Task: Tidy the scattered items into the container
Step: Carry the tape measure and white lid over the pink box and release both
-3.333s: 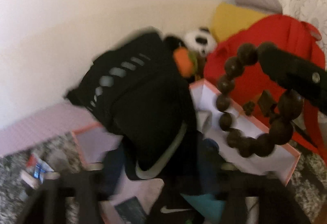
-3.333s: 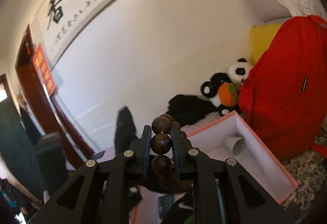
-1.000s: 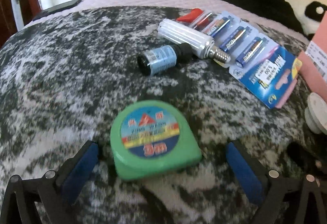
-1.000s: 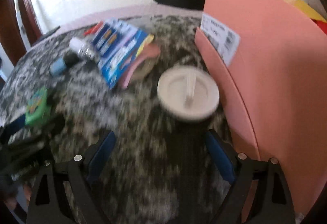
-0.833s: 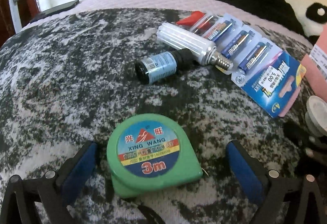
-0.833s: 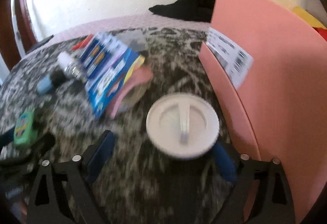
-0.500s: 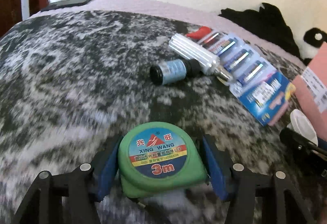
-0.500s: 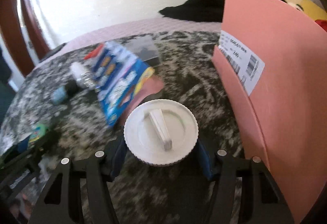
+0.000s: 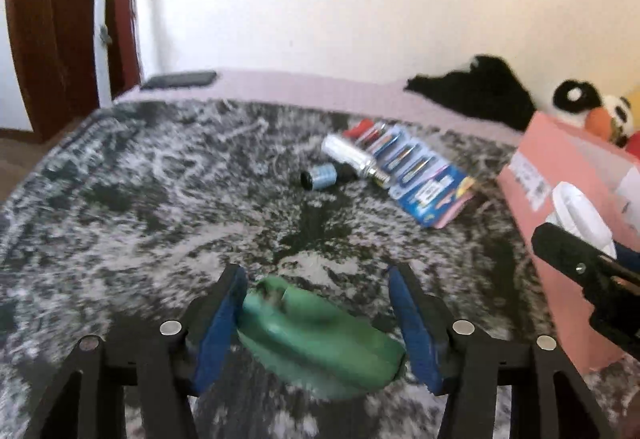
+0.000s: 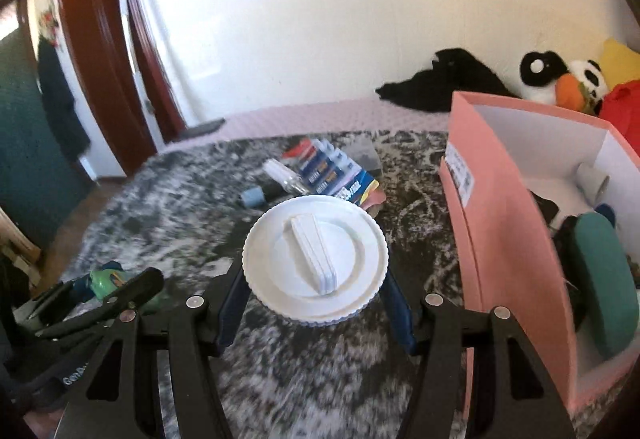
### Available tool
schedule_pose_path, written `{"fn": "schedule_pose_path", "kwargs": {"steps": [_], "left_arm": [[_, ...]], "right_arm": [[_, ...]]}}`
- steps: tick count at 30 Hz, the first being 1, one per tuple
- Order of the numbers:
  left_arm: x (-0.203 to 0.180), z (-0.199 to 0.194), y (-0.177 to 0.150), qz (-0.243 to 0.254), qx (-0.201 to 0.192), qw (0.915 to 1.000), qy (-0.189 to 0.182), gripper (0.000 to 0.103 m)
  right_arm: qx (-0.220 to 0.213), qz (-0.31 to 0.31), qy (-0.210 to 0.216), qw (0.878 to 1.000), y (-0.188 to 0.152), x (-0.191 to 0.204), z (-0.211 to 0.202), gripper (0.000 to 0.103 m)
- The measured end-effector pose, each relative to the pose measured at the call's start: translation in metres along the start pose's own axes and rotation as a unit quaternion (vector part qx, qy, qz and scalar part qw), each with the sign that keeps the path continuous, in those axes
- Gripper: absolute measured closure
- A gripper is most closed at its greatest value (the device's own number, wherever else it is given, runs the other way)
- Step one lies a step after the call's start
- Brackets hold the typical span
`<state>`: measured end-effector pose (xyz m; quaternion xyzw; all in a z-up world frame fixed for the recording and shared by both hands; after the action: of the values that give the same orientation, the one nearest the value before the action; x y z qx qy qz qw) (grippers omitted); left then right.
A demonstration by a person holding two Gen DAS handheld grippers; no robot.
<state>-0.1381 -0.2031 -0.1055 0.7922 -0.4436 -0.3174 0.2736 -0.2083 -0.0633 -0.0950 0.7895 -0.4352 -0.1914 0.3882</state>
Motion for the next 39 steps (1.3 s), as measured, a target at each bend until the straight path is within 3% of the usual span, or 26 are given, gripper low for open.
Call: {"fn": "schedule_pose_path", "kwargs": {"steps": [4,7,13,15,17,18,22,25,29,31,37,39], "left_arm": [[-0.015,-0.037,0.006,0.006,-0.018,0.9998,-0.01,0.048],[-0.032,-0.061,0.015,0.018,-0.031,0.9992,-0.02,0.088],[-0.051,-0.09,0.03,0.031,-0.052,0.9977,-0.03,0.088],[-0.041,-0.085,0.027,0.015,-0.042,0.9985,-0.032,0.075],[-0.026,-0.075,0.019,-0.005,-0.03,0.9991,-0.027,0.027],[-0.018,-0.07,0.013,-0.013,-0.025,0.9994,-0.023,0.023],[0.009,-0.03,-0.039,-0.02,0.039,0.999,-0.01,0.021],[-0.017,0.005,-0.094,0.026,0.107,0.9931,-0.04,0.021],[-0.085,0.031,-0.152,0.142,0.137,0.9775,-0.075,0.021],[-0.115,0.042,-0.166,0.152,0.14,0.9739,-0.093,0.021],[-0.148,0.086,-0.16,0.126,0.108,0.9839,-0.066,0.018],[-0.149,0.093,-0.151,0.11,0.104,0.9869,-0.055,0.026]], "right_arm": [[-0.035,-0.001,0.006,0.999,0.008,0.002,-0.042,0.04],[-0.069,-0.002,0.004,0.998,0.021,-0.003,-0.075,0.04],[-0.109,0.005,-0.014,0.994,0.035,-0.028,-0.117,0.04],[-0.108,0.013,-0.013,0.994,0.033,-0.036,-0.121,0.04],[-0.104,0.021,-0.013,0.994,0.031,-0.043,-0.123,0.04],[-0.101,0.024,-0.012,0.995,0.031,-0.048,-0.123,0.04],[-0.094,0.034,-0.003,0.995,0.032,-0.058,-0.115,0.04],[-0.092,0.042,0.001,0.995,0.035,-0.063,-0.105,0.04],[-0.087,0.063,0.001,0.994,0.036,-0.077,-0.097,0.04],[-0.084,0.067,0.0,0.994,0.035,-0.083,-0.095,0.04],[-0.078,0.075,-0.007,0.994,0.034,-0.1,-0.09,0.04],[-0.075,0.08,-0.006,0.994,0.034,-0.105,-0.087,0.04]]}}
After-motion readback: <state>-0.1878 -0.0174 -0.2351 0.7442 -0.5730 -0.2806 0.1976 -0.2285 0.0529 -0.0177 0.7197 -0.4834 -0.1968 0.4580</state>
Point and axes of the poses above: each gripper's, at about its wrist camera, not at the fingertips, and z roughly the way its jaws point, x to its left, y to its top, the point moved 10 cm from there along z, roughly the way its jaws point, and after that the axes turned 12 degrees about -z, right-handed, at the moved point
